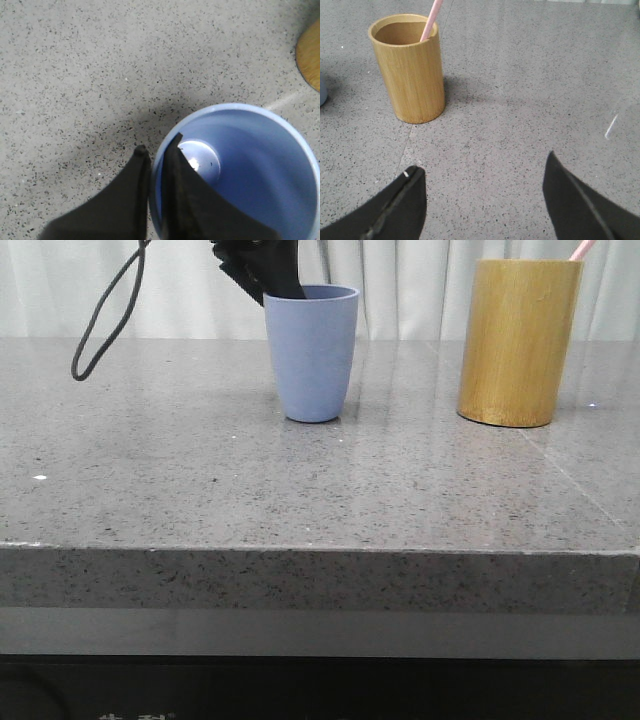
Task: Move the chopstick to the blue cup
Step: 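Set the blue cup down, open the left gripper and withdraw upward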
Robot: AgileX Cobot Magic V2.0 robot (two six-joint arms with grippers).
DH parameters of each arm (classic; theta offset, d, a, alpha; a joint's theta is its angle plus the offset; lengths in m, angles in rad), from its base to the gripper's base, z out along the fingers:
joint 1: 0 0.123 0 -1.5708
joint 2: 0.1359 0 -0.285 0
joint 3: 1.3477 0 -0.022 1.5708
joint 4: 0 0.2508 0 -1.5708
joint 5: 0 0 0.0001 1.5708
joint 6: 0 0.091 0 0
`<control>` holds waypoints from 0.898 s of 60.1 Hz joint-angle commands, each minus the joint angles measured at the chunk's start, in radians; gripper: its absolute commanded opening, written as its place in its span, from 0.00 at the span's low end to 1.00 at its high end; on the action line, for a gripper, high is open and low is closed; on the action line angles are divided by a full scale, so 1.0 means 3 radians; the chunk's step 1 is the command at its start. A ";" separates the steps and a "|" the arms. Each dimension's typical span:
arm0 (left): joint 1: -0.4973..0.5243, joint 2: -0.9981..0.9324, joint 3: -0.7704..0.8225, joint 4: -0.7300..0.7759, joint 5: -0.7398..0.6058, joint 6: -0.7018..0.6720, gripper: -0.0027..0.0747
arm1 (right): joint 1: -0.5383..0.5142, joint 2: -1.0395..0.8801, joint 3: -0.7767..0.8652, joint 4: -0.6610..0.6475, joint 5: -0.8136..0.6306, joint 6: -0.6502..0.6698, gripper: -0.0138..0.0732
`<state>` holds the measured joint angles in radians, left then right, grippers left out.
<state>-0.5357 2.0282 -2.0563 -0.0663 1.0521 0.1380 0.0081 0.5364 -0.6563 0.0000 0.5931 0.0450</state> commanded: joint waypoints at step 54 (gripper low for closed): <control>0.0039 -0.0501 -0.0869 -0.0013 0.0248 -0.0165 0.49 | -0.0015 0.0036 -0.0115 0.0083 -0.0295 -0.0021 0.74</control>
<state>-0.5335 1.9885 -2.2719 -0.0641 1.1660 0.1228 0.0081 0.5364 -0.6563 0.0126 0.5926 0.0450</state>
